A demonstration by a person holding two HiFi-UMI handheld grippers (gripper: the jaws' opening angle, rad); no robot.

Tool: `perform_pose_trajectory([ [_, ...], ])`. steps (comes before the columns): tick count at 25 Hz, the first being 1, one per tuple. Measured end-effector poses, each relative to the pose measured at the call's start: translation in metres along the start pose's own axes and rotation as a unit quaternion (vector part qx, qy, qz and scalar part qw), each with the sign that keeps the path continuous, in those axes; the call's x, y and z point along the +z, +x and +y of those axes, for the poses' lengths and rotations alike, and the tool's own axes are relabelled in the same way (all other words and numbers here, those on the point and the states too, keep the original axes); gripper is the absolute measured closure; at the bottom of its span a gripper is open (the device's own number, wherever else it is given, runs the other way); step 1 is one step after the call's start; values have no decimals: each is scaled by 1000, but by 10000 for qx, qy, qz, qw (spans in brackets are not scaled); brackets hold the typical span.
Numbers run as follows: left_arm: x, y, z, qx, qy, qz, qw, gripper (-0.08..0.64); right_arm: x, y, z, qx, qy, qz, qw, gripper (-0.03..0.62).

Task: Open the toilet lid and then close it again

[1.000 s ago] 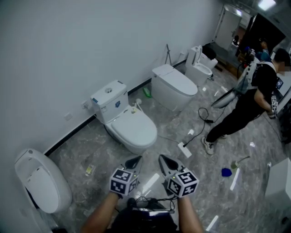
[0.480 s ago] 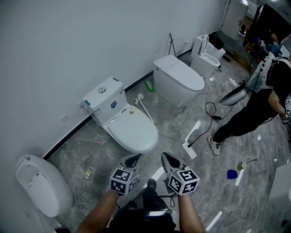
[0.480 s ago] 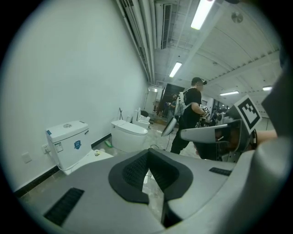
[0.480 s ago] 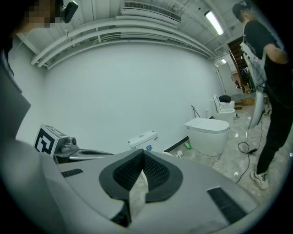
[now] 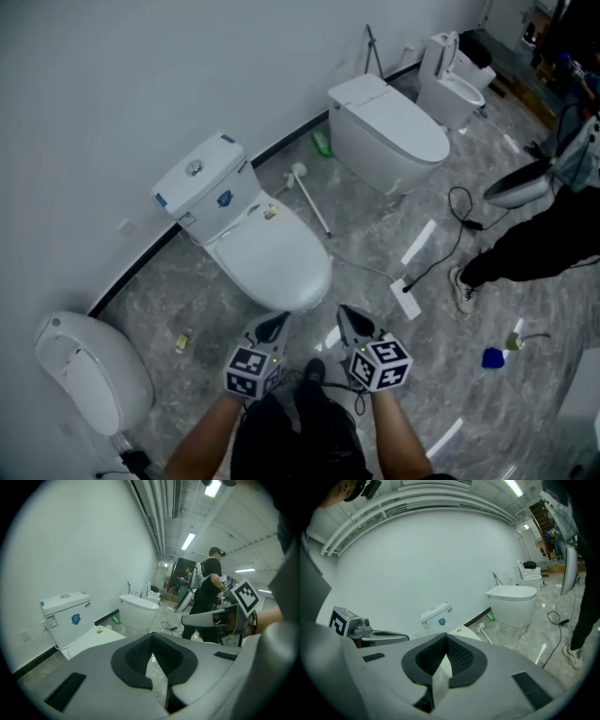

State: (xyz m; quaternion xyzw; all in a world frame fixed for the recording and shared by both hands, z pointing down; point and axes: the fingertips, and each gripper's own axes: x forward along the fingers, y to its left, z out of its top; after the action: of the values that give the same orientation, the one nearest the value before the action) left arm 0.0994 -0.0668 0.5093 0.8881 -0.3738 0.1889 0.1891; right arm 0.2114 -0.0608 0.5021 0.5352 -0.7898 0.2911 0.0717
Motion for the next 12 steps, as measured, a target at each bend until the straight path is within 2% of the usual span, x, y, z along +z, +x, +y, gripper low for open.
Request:
perform_pose_trajectory([
  [7,-45,55,25,107,-129,224,9996,554,-62,58,-48,1,200,459,9987,580],
  [12,-95,93,51,168,-156,514,9984,554,-104,102,-79,-114,595,546,9967,580],
])
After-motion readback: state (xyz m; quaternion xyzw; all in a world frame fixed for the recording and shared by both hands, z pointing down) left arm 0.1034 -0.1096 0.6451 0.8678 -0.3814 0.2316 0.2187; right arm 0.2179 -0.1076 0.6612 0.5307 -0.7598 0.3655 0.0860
